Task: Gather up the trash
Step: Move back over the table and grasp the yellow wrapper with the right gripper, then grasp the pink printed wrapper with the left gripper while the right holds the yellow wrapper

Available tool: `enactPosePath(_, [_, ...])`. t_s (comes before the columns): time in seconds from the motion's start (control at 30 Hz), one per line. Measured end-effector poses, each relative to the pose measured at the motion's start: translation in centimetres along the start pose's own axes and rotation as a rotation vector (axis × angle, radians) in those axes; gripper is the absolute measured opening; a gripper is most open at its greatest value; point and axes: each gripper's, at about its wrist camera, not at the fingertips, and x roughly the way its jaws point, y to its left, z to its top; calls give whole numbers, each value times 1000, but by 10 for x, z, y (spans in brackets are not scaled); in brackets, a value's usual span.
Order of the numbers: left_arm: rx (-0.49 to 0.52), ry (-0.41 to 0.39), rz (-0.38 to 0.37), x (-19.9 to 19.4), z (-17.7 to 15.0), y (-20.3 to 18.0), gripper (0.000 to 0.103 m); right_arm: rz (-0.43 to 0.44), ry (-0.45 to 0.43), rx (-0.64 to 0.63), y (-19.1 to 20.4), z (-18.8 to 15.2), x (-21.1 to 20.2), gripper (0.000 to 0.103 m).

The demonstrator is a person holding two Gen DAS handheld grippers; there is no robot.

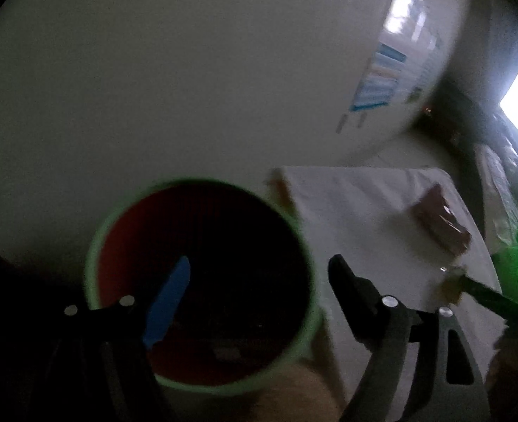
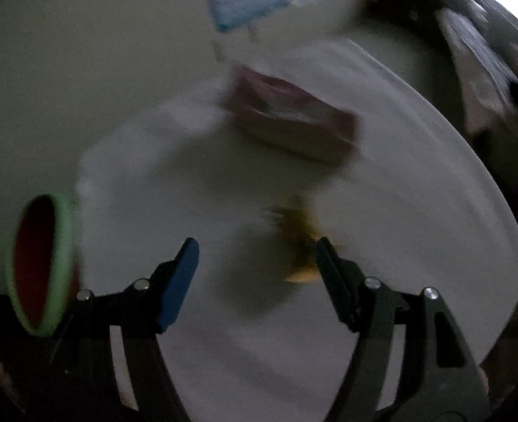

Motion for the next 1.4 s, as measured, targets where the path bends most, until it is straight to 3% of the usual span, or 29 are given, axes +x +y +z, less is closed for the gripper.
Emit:
enactPosePath(0.17, [65,44,-111,7,-1,-55,79,3,59,-11,-24,-1,29,66])
enactPosePath(0.23, [88,61,-145,12,0,-79,80,30,59,-18,-26,-1,33,48])
enactPosePath(0.33, [101,75,-170,22,5,-109,84,79,68,-24,-30,1,33,28])
enactPosePath(0.47, [101,96,-221,43,18,-156,84,143,18,18,-51,-4,12,24])
enactPosePath(0.6, [163,120,-237,78,34,-218,84,192,-23,74,-75,-25,-21,24])
enactPosePath(0.73, [231,138,-219,106,43,-270,84,196,-62,138,-100,-51,-43,24])
enactPosePath(0.83, [232,144,-145,127,50,-304,85,203,-61,176,-113,-60,-46,24])
enactPosePath(1.03, [177,215,25,163,58,-328,88,244,-64,226,-130,-63,-45,24])
enactPosePath(1.4, [304,271,141,193,46,-373,90,283,-60,306,-153,-67,-41,24])
